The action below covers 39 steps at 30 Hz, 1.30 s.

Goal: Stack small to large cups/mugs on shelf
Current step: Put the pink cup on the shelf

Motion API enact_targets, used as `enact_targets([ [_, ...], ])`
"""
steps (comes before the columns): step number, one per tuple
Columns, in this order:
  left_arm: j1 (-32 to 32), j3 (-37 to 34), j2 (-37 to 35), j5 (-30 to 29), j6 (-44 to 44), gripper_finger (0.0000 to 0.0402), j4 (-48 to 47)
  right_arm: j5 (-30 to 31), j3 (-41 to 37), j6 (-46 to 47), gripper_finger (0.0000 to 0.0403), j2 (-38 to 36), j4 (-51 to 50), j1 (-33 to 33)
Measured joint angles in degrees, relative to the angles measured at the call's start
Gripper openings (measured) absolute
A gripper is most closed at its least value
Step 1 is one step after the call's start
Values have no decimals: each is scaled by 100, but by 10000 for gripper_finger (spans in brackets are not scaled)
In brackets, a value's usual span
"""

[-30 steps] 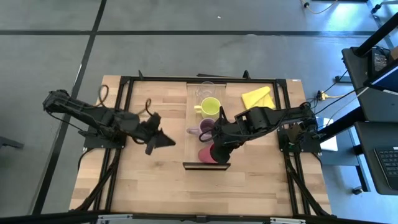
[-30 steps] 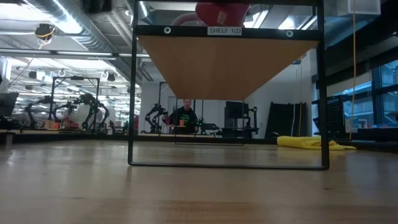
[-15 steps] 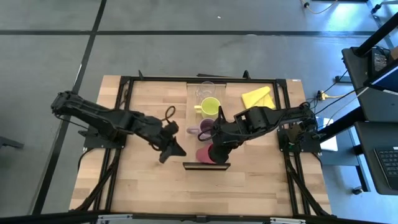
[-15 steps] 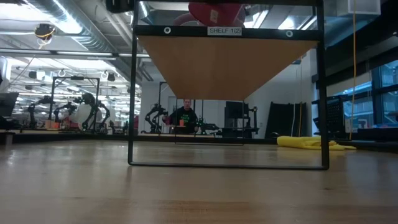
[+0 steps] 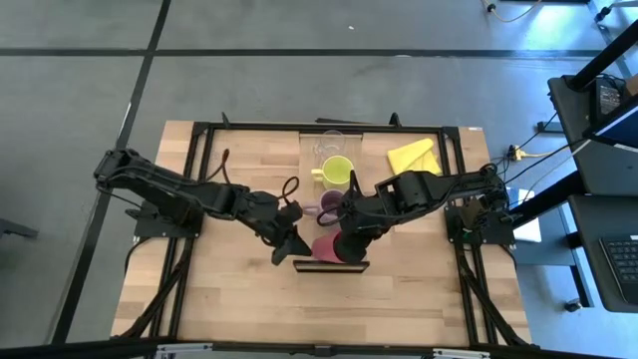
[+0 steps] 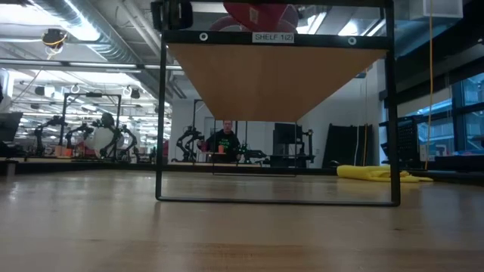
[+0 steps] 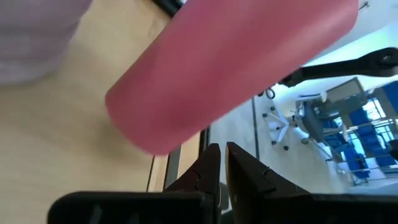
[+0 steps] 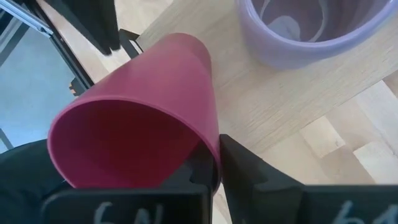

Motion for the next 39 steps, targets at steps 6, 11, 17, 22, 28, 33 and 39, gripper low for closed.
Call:
enact_targets([
  [6, 0, 0, 349, -71, -27, 19, 220, -65, 0, -18, 26, 0, -8, 0],
  [11, -9, 0, 621, -66, -42, 19, 224, -68, 0, -44, 26, 7, -48, 0],
  [17, -9, 0, 738, -61, -46, 19, 330, -92, 0, -145, 26, 7, -61, -2],
  [22, 2, -2, 737, -114, -44, 19, 466, -98, 2, -169, 26, 7, -91, -4],
  [28, 0, -4, 677, -360, 64, 19, 883, -135, 4, -175, 26, 7, -262, -4],
  [33, 49, 4, 602, -797, 90, 19, 694, -190, 4, -180, 26, 7, -334, -4],
  [39, 66, 4, 611, -825, 108, 19, 562, -197, 4, -213, 26, 7, -336, -4],
])
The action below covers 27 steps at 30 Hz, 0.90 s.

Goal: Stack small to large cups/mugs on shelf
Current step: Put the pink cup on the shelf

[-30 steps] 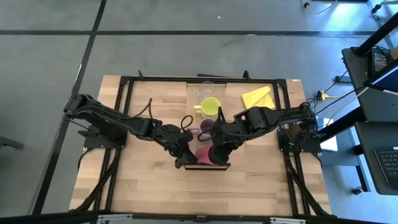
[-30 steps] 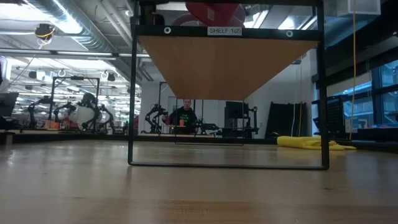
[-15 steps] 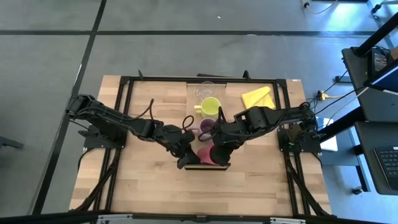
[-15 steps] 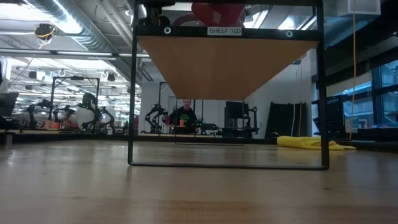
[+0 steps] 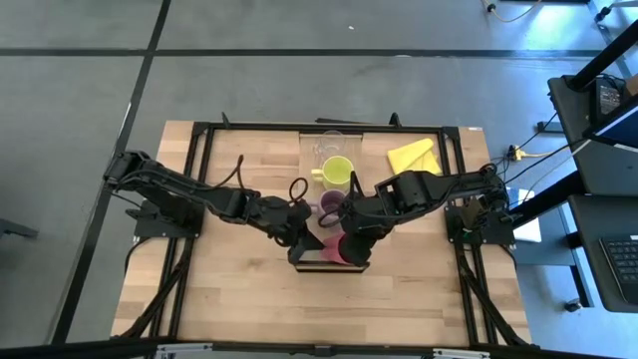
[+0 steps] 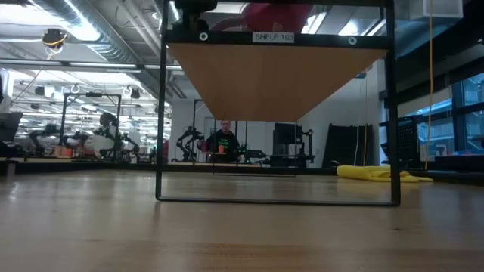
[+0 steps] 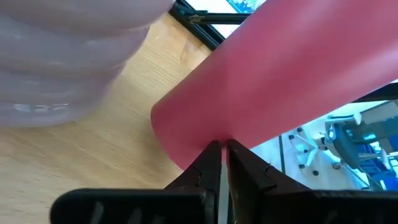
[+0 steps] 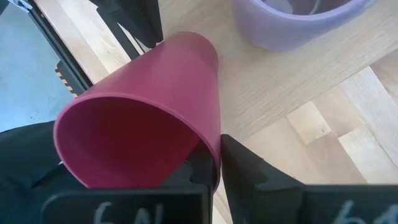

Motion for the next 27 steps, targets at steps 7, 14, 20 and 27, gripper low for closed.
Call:
enact_targets([
  [7, 8, 0, 0, 65, -1, 19, -325, -74, 0, -77, 30, 0, 95, -64],
  [14, 6, 0, 2, 90, -1, 19, -499, -87, 0, -252, 44, 0, 330, -88],
  [20, 4, -4, 7, 94, -1, 19, -550, -233, 0, -301, 59, 0, 546, -169],
  [27, 4, -4, 7, 83, -1, 19, -542, -232, 0, -437, 81, 0, 650, -195],
])
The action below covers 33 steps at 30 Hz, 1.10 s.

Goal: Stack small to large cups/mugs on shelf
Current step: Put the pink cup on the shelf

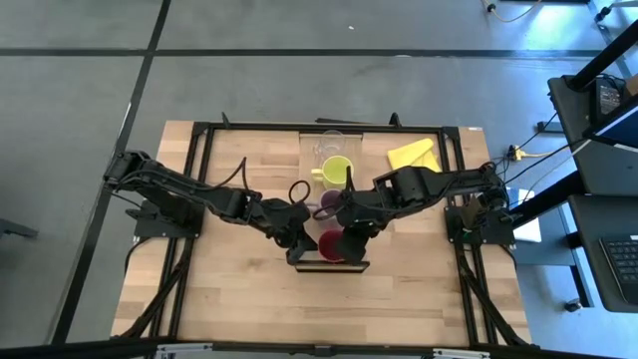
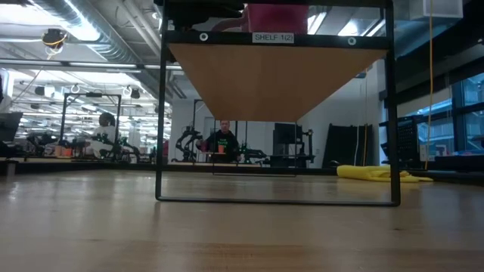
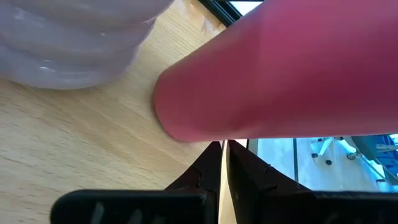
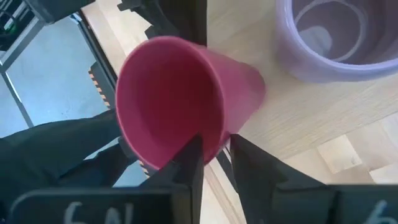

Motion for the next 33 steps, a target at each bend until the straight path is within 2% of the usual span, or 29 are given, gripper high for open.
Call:
enact_targets([
  [10, 0, 0, 0, -40, 2, 19, -254, 69, 0, -232, 107, -2, 98, -89],
  [19, 1, -2, 0, -91, 110, 19, -379, 232, 46, -254, 110, -72, -200, -94],
  [24, 74, -4, 0, -105, 147, 19, -330, 782, 471, -127, 110, -114, -768, -94],
  [28, 111, -4, 0, -103, 151, 19, -240, 1259, 905, -123, 110, -139, -791, -64],
  [33, 107, -4, 0, -103, 146, 19, -68, 1408, 772, -112, 110, -306, -849, -61],
])
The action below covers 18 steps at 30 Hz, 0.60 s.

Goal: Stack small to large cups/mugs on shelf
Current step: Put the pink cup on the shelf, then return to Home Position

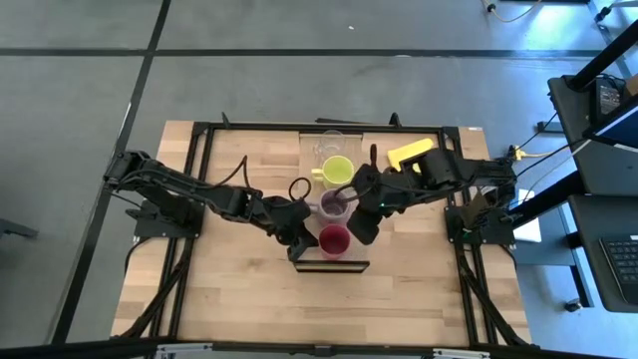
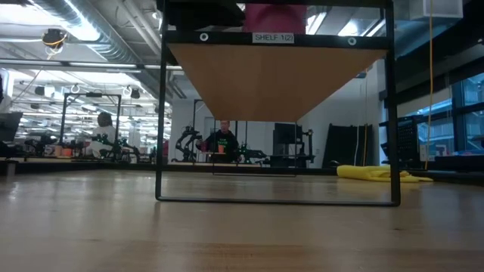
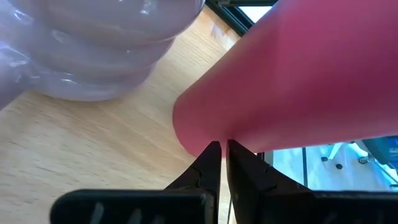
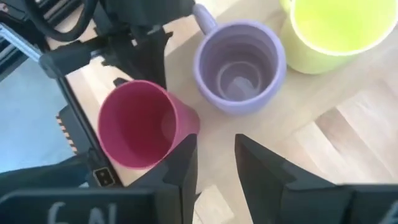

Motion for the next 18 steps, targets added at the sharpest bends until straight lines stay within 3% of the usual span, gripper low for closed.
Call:
enact_targets([
  [11, -284, -4, -140, -148, 46, 19, -9, 396, -2, -336, 110, 0, 18, 15],
  [16, -419, -4, -982, -496, 491, 19, 13, 680, 95, -779, 110, -107, 608, 15],
  [18, -417, -4, -1498, -474, 624, 19, 31, 365, 118, -1316, 110, -217, 1213, 11],
])
